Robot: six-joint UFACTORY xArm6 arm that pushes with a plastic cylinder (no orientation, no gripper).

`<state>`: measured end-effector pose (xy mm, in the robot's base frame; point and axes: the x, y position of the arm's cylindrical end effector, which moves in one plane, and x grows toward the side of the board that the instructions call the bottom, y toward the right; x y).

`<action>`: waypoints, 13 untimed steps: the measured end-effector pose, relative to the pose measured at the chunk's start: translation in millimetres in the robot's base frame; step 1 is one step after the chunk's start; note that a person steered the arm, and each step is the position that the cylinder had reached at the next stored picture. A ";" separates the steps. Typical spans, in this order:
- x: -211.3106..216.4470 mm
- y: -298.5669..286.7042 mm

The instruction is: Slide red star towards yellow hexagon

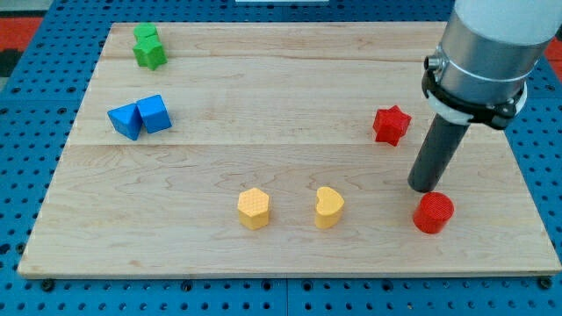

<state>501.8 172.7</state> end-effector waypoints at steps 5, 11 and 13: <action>-104.3 -20.3; -105.2 -142.5; -63.3 -188.9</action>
<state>438.5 -16.2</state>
